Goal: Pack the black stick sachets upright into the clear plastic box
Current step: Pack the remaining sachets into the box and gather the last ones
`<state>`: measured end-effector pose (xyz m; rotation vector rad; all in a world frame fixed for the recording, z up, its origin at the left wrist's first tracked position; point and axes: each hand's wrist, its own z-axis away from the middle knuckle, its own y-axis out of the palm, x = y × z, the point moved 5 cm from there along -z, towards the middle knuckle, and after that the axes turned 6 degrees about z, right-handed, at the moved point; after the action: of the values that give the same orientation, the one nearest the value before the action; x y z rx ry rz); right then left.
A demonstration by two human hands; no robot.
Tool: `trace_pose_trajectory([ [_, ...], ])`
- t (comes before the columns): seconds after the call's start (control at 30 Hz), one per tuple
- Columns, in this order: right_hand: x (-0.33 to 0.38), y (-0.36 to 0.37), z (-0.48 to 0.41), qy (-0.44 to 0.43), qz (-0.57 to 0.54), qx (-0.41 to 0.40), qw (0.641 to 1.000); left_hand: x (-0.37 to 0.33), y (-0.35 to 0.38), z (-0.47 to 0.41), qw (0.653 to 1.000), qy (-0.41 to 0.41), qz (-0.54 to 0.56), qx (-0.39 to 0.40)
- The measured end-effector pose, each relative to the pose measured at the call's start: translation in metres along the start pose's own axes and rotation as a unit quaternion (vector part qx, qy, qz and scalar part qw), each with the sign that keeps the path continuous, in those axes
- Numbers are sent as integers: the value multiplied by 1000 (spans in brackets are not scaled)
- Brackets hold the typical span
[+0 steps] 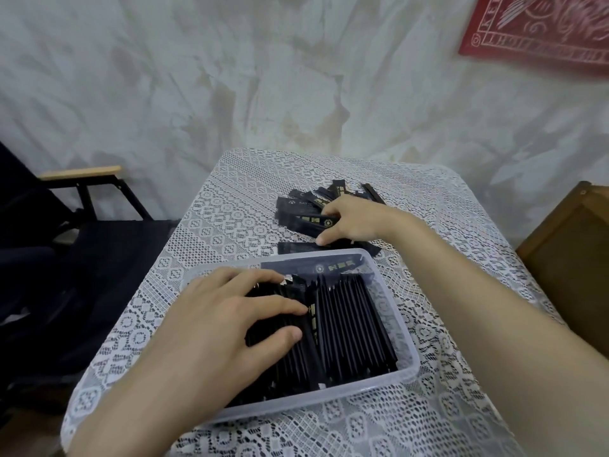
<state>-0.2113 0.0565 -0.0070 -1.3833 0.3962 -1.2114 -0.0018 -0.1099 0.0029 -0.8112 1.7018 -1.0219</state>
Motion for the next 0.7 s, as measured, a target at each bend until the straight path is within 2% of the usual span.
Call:
trace_pose_trajectory([
  [0.1, -6, -7, 14, -6, -36, -4, 999, -2, 0, 0, 1000, 1, -4, 6],
  [0.27, 3, 7, 10, -24, 60, 46, 997, -2, 0, -1, 1000, -1, 3, 9],
  [0.7, 17, 9, 5, 0, 138, 155, 978, -2, -1, 0, 1000, -6, -8, 12],
])
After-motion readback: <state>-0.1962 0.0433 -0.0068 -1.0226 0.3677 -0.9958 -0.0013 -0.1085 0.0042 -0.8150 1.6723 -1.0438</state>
